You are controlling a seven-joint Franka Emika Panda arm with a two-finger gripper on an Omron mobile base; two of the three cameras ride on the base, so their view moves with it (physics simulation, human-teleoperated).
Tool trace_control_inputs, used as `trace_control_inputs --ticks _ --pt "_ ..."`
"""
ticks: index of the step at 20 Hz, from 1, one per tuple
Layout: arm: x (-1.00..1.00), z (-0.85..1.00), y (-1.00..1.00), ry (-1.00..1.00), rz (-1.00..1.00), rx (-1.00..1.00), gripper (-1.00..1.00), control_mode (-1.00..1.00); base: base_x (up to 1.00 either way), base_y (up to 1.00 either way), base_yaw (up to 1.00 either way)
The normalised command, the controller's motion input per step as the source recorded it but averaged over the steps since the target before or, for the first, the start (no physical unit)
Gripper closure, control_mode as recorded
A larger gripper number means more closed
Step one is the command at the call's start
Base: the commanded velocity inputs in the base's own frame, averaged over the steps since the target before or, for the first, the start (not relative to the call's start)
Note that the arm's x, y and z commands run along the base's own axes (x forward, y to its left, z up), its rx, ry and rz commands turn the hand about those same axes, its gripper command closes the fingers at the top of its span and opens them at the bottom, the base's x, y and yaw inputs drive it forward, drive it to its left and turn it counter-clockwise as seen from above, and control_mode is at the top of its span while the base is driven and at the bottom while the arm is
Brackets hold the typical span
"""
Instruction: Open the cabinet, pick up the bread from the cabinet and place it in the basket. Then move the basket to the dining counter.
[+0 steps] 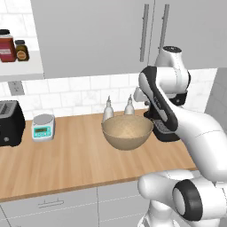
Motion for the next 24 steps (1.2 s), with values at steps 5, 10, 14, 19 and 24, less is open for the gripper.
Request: trace_control_inputs --ticks 5,10,14,19,24 --pt "-0.38 -0.08 -0.03 0.0 0.0 -0.01 -1.0 -1.0 0.0 0.0 0.0" --pt "-0.62 0.04 -0.13 -0.13 -0.11 0.01 -1.0 -1.0 0.0 0.0 0.0" --pt "-0.1 0.89 -0.32 -0.14 0.0 0.08 -1.0 -1.0 0.0 0.0 0.0" --pt "0.0 0.96 -0.26 -0.07 0.0 0.05 -1.0 -1.0 0.0 0.0 0.0" --pt "0.0 0.69 -0.12 -0.21 0.0 0.01 -1.0 -1.0 0.0 0.0 0.0"
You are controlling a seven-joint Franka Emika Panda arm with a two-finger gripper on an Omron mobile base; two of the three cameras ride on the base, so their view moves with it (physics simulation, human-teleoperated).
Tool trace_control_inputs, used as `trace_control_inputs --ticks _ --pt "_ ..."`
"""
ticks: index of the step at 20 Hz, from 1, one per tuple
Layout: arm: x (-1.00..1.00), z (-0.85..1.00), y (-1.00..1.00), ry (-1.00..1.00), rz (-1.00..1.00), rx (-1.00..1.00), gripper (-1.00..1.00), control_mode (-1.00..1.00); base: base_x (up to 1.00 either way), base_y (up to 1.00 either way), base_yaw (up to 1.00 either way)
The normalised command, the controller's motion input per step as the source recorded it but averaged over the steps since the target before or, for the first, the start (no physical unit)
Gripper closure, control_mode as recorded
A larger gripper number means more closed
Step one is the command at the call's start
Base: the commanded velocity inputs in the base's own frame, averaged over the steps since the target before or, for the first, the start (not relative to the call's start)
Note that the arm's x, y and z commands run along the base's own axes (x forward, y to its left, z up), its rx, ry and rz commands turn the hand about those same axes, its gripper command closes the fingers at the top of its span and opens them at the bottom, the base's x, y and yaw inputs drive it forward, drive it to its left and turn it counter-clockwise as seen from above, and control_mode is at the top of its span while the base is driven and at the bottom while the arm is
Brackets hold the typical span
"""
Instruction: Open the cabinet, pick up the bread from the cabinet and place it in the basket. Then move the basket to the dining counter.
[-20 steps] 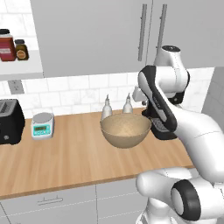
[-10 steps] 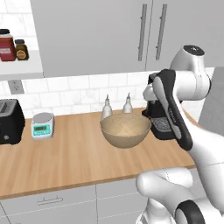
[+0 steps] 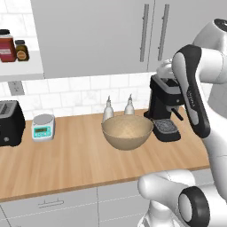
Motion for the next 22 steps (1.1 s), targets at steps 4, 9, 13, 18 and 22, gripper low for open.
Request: trace_control_inputs --ticks 4,9,13,18,22 --pt "0.0 0.74 -0.01 -0.11 0.0 0.0 -1.0 -1.0 0.0 0.0 0.0" --pt "0.04 0.47 -0.03 -0.01 -0.08 0.0 -1.0 -1.0 0.0 0.0 0.0" --pt "0.14 0.0 0.0 -0.31 0.0 0.0 -1.0 -1.0 0.0 0.0 0.0" --pt "0.15 0.0 0.0 -0.42 0.01 0.0 -1.0 -1.0 0.0 0.0 0.0" --pt "0.44 0.05 0.0 -0.29 0.0 0.0 -1.0 -1.0 0.0 0.0 0.0"
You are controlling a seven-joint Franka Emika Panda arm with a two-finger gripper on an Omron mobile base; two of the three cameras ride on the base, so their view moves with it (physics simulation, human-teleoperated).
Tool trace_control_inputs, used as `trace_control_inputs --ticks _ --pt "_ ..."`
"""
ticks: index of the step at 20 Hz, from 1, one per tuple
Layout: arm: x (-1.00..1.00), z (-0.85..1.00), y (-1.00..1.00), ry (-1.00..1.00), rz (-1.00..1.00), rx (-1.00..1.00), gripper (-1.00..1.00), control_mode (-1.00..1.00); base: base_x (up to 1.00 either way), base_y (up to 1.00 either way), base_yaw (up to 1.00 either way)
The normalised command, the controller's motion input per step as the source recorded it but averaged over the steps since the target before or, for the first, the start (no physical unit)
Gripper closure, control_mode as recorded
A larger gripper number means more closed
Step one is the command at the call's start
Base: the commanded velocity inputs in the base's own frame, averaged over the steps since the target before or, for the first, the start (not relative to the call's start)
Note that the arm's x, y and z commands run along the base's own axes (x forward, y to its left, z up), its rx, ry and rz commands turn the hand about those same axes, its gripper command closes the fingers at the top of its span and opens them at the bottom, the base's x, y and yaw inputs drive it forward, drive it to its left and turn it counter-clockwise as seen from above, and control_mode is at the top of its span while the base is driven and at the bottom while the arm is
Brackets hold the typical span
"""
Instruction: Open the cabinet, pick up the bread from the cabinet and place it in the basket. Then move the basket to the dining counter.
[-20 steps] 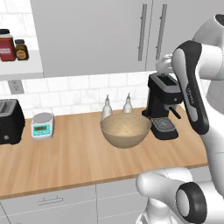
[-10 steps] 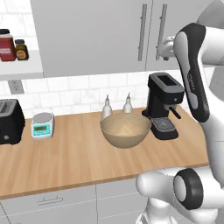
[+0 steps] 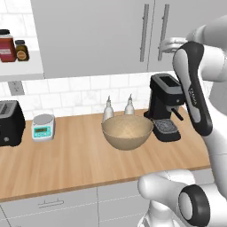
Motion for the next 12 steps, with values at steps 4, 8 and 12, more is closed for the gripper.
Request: trace_control_inputs --ticks 4,8,12 --pt "0.52 0.43 0.0 -0.01 0.0 0.0 -1.0 -1.0 0.0 0.0 0.0" --pt "0.37 0.37 0.0 0.02 0.0 0.0 -1.0 -1.0 0.0 0.0 0.0" --pt "0.33 0.01 0.0 0.0 0.0 0.0 -1.0 -1.0 0.0 0.0 0.0"
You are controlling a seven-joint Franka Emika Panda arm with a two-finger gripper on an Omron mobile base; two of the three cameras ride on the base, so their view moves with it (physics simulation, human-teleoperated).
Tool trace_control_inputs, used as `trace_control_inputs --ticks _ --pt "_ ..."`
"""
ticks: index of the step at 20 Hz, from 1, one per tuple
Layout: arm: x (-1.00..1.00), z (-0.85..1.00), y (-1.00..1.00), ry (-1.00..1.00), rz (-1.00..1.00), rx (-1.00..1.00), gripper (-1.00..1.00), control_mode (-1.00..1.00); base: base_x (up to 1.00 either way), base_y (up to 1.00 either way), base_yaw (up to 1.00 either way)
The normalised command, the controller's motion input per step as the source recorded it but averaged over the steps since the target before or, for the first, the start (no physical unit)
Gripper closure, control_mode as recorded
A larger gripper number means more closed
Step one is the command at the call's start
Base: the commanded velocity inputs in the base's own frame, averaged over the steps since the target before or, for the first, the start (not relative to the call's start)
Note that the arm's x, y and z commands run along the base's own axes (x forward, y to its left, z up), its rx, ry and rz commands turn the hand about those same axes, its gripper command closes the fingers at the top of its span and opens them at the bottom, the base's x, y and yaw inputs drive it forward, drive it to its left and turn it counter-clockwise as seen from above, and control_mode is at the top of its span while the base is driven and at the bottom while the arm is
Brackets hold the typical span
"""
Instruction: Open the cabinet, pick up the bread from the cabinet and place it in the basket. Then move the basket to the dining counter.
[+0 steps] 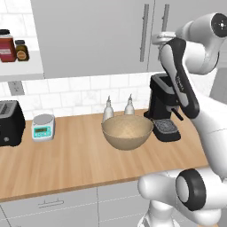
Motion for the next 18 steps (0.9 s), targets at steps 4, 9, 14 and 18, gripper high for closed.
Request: trace_control_inputs --ticks 4,9,14,18 --pt "0.35 -0.01 0.0 0.0 0.0 0.0 -1.0 -1.0 0.0 0.0 0.0" --pt "0.43 -0.09 0.0 -0.04 0.0 0.0 -1.0 -1.0 0.0 0.0 0.0" --pt "0.28 -0.09 0.0 -0.04 0.0 0.0 -1.0 -1.0 0.0 0.0 0.0" --pt "0.3 -0.02 0.0 -0.05 0.0 0.0 -1.0 -1.0 0.0 0.0 0.0"
